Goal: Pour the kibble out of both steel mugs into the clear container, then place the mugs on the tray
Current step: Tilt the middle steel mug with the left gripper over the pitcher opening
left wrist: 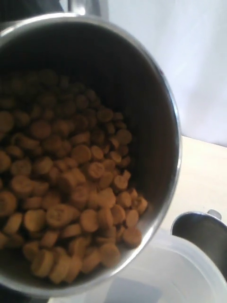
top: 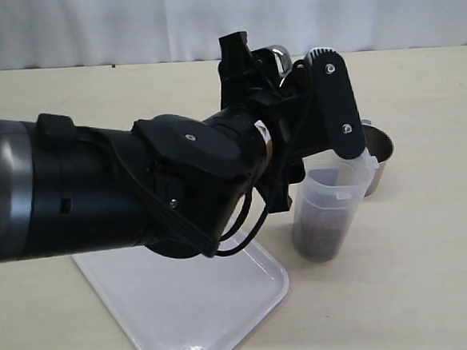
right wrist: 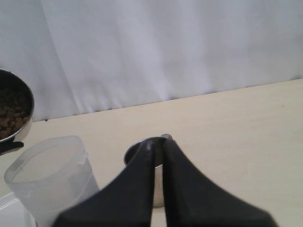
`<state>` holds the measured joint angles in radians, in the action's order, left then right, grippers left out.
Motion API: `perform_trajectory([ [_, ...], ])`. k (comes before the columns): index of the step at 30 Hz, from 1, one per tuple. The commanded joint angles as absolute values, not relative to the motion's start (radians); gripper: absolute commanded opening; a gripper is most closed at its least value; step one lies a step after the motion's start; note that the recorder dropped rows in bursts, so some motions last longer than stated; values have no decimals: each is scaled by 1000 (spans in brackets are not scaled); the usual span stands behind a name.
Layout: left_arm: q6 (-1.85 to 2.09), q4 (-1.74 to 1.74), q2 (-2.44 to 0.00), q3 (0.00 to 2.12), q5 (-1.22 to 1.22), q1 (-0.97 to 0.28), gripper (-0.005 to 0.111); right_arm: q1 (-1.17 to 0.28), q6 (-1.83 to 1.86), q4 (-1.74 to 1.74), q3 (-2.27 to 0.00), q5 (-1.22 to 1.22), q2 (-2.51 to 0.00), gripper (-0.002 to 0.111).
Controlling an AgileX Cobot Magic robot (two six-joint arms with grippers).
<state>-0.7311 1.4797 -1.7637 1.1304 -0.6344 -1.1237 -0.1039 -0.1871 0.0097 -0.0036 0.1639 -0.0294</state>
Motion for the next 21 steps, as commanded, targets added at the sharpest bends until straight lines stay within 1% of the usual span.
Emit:
perform_trajectory([
  [1,-729,1545,-1756,1131,-638,-1128,0,-108,-187,11,0,169,-33,5],
  [13,-729,1629,-1765,1136,-642,-1128,0,-108,-187,11,0,169,-33,5],
  [21,-650,1594,-1777,1164,-679,-1128,0,-108,-187,11,0,169,-33,5],
])
